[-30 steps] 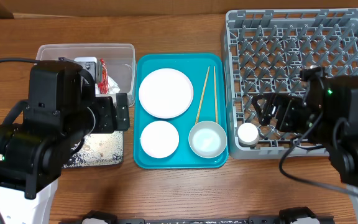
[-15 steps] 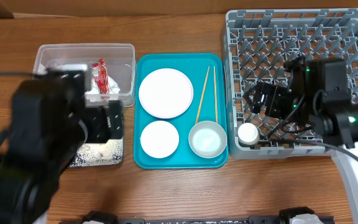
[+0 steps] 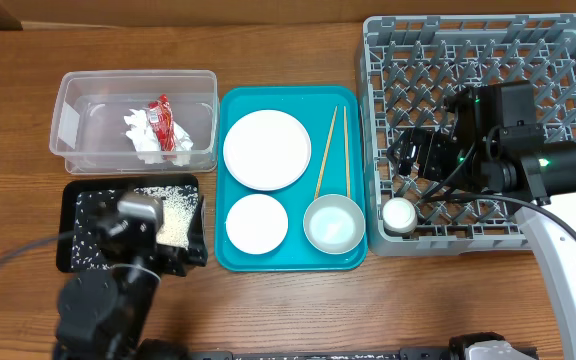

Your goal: Sort waste into correct bins and load items into the dishwasher

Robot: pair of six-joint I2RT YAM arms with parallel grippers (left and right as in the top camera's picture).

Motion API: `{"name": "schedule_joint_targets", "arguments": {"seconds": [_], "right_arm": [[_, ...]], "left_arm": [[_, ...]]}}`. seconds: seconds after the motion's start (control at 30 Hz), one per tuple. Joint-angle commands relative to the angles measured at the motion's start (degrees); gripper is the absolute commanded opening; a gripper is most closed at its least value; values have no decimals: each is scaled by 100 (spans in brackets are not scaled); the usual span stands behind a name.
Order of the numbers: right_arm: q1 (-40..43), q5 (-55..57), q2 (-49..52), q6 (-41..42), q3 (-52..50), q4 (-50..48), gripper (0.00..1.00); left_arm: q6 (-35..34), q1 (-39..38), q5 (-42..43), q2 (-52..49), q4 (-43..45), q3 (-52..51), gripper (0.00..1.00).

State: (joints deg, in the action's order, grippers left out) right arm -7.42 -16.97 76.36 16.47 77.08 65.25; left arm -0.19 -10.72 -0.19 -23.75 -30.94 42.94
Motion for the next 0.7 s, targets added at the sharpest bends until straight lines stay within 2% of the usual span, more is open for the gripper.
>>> {"name": "schedule_joint_targets", "arguments": {"seconds": [0.0, 0.17, 0.23, 0.43, 0.67], "right_arm": [[26, 44, -4, -15, 9, -28, 100], [26, 44, -4, -17, 9, -26, 100], [26, 44, -4, -15, 9, -28, 100], [26, 42, -4, -15, 9, -26, 100], [26, 42, -4, -15, 9, -26, 100]], "left_arm": [[195, 63, 354, 876, 684, -1137, 100], [190, 63, 667, 2015, 1506, -2752, 100], [190, 63, 734, 2332, 1663, -3099, 100], [125, 63, 997, 2356, 2527, -3884, 100], [133, 63, 988, 2347, 2680, -4236, 100]]}}
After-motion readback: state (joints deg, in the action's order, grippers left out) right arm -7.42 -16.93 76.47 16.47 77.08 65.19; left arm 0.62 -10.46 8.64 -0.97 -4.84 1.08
